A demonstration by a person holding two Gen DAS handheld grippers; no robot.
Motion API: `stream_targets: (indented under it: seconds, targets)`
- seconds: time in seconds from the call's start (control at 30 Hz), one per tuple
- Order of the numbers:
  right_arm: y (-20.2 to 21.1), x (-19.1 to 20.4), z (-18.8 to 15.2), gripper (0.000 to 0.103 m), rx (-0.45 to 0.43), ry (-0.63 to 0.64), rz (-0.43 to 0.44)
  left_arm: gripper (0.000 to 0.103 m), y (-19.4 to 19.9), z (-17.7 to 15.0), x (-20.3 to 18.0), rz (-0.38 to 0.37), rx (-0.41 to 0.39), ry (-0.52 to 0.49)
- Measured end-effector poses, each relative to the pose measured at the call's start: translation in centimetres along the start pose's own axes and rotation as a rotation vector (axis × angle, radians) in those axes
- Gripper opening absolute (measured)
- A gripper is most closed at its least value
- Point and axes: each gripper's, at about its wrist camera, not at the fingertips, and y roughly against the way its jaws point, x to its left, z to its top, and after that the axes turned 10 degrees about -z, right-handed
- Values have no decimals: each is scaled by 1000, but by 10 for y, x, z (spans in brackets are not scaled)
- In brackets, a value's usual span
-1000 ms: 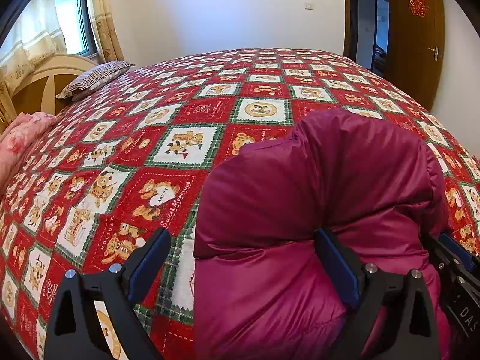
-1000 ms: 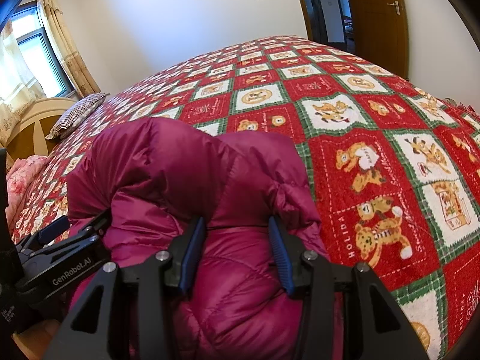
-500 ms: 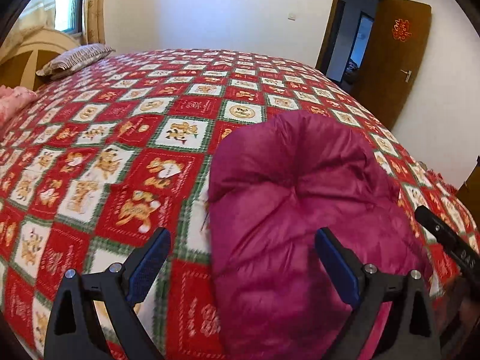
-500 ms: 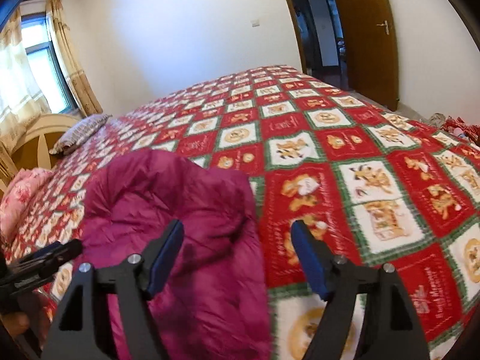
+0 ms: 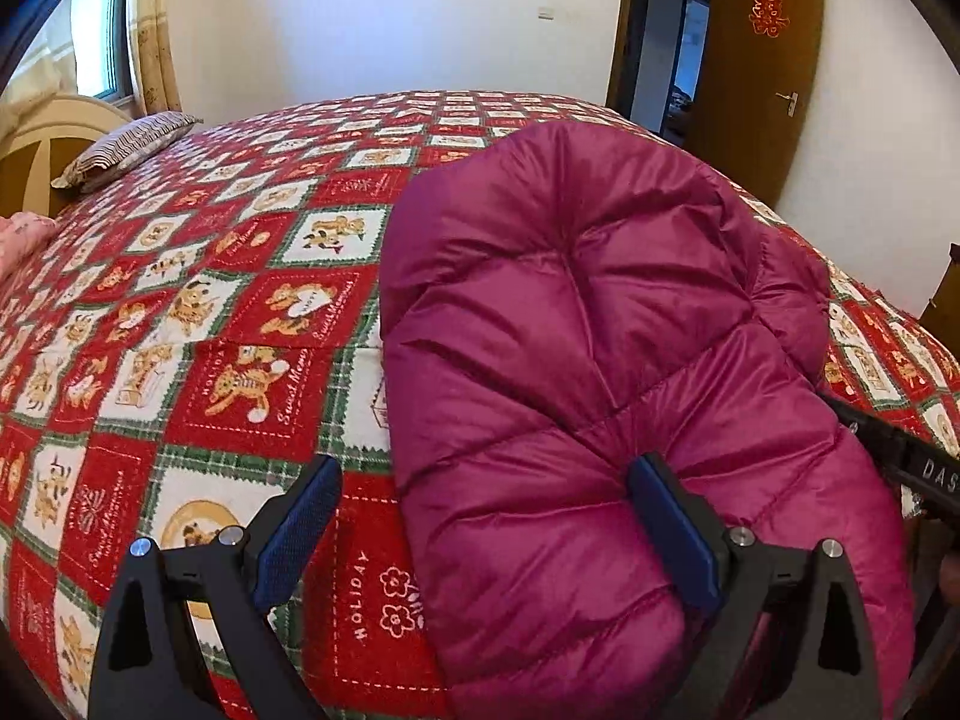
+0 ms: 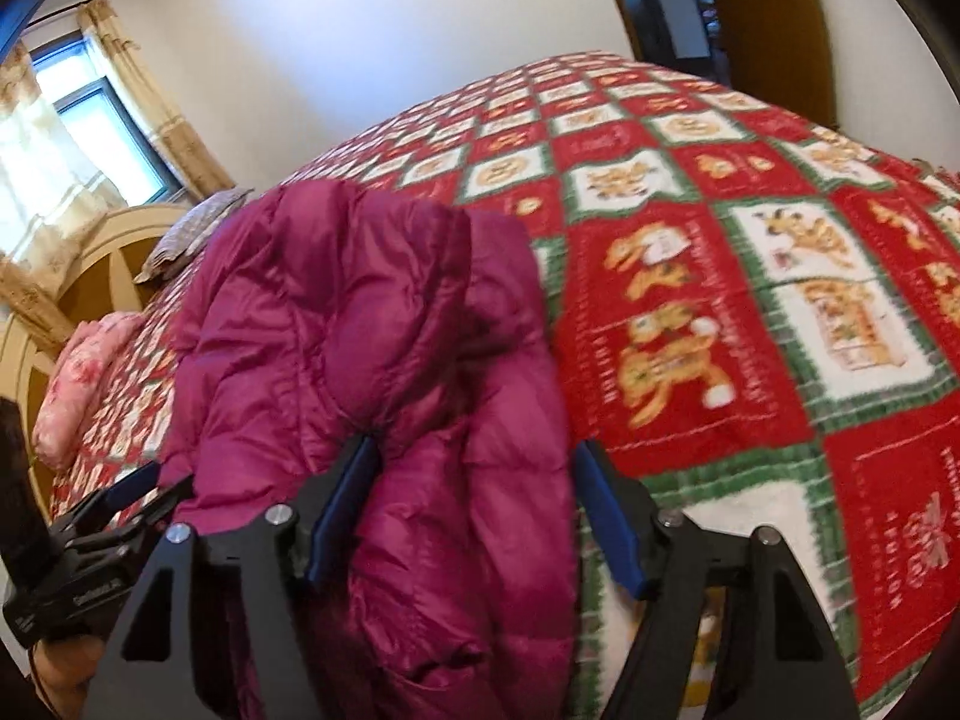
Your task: Fold large clothes
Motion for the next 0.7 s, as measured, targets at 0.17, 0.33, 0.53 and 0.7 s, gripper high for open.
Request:
stream_targets:
  seconds: [0.17, 0.33, 0.53, 0.7]
  targets:
    - [-7, 1, -2, 70, 18, -15, 12, 97, -6, 0, 0, -31, 7, 1]
    - [-11, 6, -2, 46, 45, -14, 63, 79, -10, 0, -10, -127, 17, -10]
    - [5, 19, -7, 23, -5, 23, 123, 27, 8, -1, -33, -63, -22, -122]
    - [27, 29, -14, 21, -49, 13, 172, 20, 47, 3, -37, -35, -95, -150]
